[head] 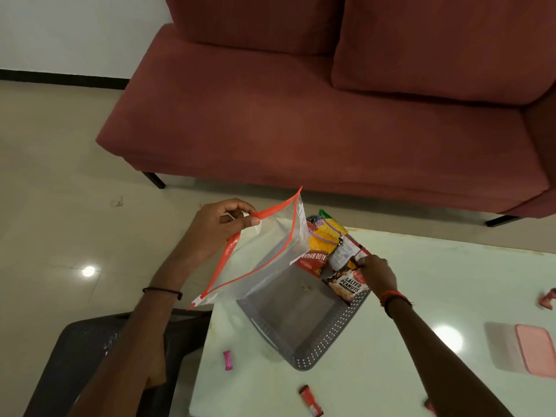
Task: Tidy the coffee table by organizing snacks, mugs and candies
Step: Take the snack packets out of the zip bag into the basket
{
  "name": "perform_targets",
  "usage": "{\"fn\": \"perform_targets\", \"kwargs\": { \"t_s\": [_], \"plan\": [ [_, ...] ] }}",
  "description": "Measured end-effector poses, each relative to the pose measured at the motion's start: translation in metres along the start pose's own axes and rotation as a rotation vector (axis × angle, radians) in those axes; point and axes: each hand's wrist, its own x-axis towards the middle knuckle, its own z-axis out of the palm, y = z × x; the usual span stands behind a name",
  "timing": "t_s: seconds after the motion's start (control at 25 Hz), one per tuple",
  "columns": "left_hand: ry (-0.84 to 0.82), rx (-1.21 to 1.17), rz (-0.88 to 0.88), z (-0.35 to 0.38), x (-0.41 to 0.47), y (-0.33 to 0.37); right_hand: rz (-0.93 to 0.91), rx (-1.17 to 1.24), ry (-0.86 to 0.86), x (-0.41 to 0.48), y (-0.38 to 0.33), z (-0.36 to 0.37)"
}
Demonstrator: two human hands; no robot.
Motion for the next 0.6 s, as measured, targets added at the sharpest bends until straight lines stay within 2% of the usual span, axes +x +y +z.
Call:
{"fn": "perform_targets", "kwargs": {
  "t_s": [0.2,0.32,0.6],
  "plan": [
    [0.008,-0.026,-0.016,0.003,-0.001,-0.006,-0.015,-0.041,-0.064,0.024,-0.002,0.026],
    [0.008,-0.006,-0.03,0.008,-0.002,-0.008,-0.042,-0.039,-0.034,0.033,-0.006,0.025],
    [0.014,-0.008,-0.06,0.015,-0.008,-0.01,0.024,0.112,0.032,0.027,-0.004,0.026]
  ]
}}
